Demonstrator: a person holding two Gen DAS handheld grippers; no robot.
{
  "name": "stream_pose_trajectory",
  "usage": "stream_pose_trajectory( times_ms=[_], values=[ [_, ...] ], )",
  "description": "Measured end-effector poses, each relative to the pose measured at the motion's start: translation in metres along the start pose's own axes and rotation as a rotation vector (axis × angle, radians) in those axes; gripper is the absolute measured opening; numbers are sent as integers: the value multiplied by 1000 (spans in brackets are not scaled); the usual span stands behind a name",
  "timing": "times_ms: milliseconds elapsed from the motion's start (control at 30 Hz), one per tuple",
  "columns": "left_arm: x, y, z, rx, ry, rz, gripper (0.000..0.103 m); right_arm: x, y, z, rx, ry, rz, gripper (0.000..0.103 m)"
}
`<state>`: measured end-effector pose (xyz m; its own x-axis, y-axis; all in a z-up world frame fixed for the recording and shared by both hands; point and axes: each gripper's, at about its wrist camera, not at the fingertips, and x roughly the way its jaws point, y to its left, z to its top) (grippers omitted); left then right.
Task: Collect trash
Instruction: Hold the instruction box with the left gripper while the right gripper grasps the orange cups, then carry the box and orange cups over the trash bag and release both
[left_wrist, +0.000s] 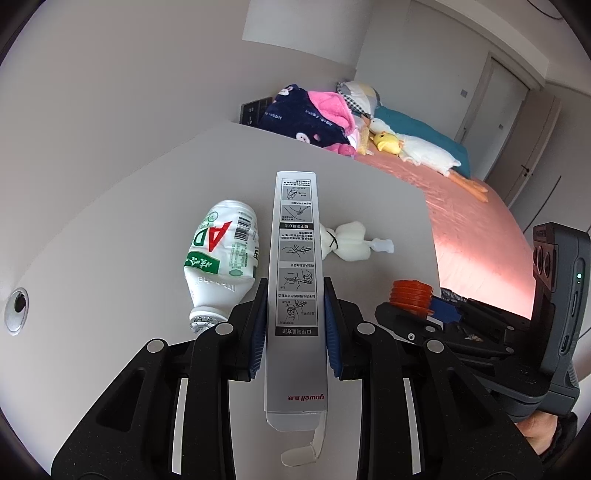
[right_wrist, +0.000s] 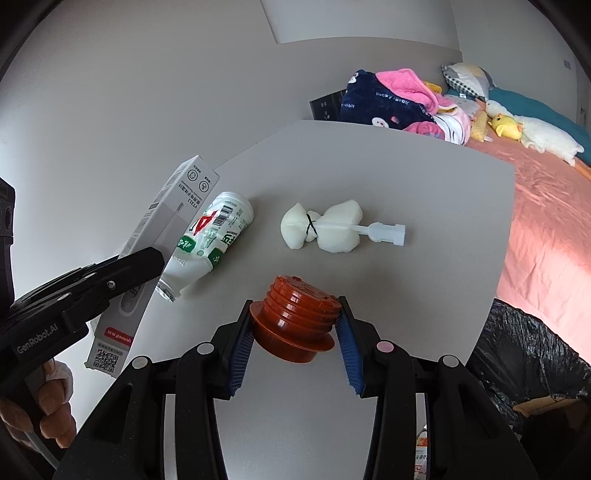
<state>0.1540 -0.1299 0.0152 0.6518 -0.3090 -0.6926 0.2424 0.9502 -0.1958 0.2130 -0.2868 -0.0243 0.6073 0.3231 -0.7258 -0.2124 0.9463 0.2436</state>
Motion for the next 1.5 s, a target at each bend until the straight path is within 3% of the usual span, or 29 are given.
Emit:
stream_pose_trajectory(
  times_ms=[867,1500],
  values=[
    [-36,-48,-23,39,-27,-51,27,-82,-8,-32,10,-92,4,45],
    [-39,-101,-39,97,-20,-117,27,-134,-37,-64,53,-148,-41,45]
  ],
)
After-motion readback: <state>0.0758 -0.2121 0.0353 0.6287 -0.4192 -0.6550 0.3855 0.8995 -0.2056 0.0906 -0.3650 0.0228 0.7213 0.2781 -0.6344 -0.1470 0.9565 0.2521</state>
